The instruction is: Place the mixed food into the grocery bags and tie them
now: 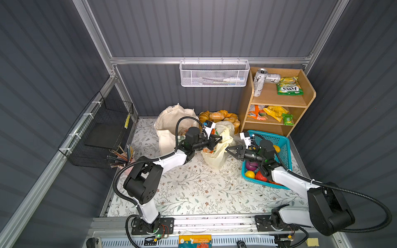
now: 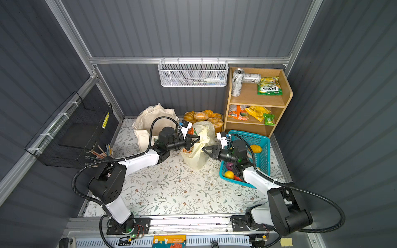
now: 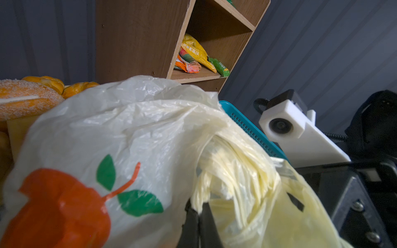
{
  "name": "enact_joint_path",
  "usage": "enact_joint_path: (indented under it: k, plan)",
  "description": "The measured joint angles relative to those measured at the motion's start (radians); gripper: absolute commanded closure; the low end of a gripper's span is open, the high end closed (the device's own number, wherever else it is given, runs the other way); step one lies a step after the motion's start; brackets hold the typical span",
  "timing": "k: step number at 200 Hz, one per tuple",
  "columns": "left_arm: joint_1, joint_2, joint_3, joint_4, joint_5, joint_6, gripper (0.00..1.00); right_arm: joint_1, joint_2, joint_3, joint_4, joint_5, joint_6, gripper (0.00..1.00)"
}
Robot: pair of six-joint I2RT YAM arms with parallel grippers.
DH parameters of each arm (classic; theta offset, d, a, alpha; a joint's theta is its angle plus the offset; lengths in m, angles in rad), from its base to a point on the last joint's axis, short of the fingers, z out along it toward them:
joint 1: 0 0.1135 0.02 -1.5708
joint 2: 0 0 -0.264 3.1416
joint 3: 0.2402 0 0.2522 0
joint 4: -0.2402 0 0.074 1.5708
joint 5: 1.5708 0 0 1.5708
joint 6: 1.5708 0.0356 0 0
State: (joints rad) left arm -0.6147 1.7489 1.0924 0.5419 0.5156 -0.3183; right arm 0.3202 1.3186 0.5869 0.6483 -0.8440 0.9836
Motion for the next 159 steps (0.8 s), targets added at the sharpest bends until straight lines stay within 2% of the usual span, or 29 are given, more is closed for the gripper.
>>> enact_joint_path:
  k: [39,102,159]
  plan:
    - [0.017,-0.001,0.002,0.000,0.002,-0.016,1.00,-0.005,-0.002,0.000,-0.032,0.021,-0.004,1.00]
    - [0.082,-0.074,0.003,-0.032,0.021,-0.031,1.00,-0.126,-0.167,-0.038,-0.301,0.109,-0.128,1.00]
    - [0.085,-0.080,0.003,-0.053,0.059,-0.030,1.00,-0.140,-0.191,-0.040,-0.394,0.150,-0.171,1.00]
